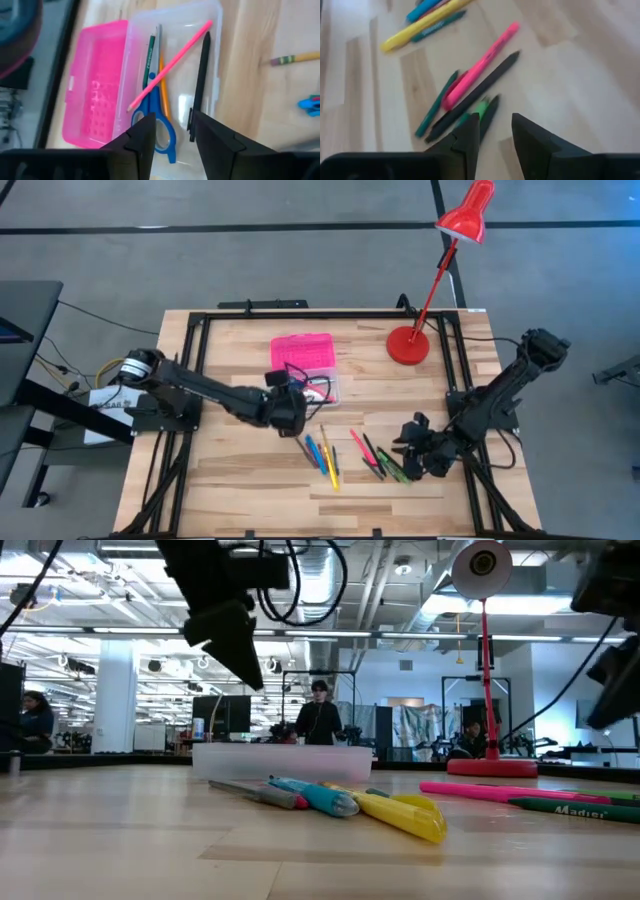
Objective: Pick & place school supplies into a supply box
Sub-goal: Put the black pen into the pink supply box
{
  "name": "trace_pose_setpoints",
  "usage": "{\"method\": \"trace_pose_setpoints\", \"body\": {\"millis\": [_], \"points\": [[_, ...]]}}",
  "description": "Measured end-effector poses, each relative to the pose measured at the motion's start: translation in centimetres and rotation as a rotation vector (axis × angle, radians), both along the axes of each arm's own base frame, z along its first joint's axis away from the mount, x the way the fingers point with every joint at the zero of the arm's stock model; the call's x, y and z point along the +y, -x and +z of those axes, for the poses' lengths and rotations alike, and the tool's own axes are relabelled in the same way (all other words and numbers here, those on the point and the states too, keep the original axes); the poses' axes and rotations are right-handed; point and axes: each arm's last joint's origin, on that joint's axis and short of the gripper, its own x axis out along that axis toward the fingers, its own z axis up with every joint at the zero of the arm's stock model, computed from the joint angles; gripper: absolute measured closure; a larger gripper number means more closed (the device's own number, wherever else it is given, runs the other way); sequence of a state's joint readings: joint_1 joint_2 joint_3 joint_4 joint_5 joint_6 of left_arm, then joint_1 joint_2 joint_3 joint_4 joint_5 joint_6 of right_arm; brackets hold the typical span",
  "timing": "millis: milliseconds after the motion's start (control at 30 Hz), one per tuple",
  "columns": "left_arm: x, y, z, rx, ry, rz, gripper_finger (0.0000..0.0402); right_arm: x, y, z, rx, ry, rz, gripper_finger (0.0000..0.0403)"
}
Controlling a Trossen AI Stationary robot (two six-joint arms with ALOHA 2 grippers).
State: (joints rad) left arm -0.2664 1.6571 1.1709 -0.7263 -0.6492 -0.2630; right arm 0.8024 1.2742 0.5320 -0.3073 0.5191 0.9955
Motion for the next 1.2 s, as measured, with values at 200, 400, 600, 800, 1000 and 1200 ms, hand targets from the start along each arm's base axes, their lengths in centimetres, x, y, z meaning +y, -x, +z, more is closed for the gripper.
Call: {"method": "trace_pose_setpoints", "body": {"millis": [200,400,600,800,1000,1200], "points": [[-3.3,1.0,0.4,-0.097,-0.116,-0.006,0.0274,1.7,-0.2,-1.9,0.072,0.011,0.038,0.0307],[-5.4,1.9,0.7,-0.193,-0.186,0.008,0.0274,2.6,-0.3,-2.7,0.191,0.045,0.000,0.0311],[-6.2,2.3,0.7,-0.226,-0.177,0.013,0.0274,3.5,-0.5,-3.4,0.235,0.055,0.008,0.0311],[-6.2,2.3,0.7,-0.230,-0.172,0.018,0.0274,3.6,-0.5,-3.7,0.237,0.070,-0.004,0.0311],[-6.2,2.3,0.7,-0.235,-0.168,0.023,0.0274,3.2,-0.3,-3.0,0.214,0.075,-0.033,0.0311],[-6.2,2.3,0.7,-0.230,-0.170,0.023,0.0274,3.2,-0.3,-2.2,0.177,0.056,-0.031,0.0310]]}}
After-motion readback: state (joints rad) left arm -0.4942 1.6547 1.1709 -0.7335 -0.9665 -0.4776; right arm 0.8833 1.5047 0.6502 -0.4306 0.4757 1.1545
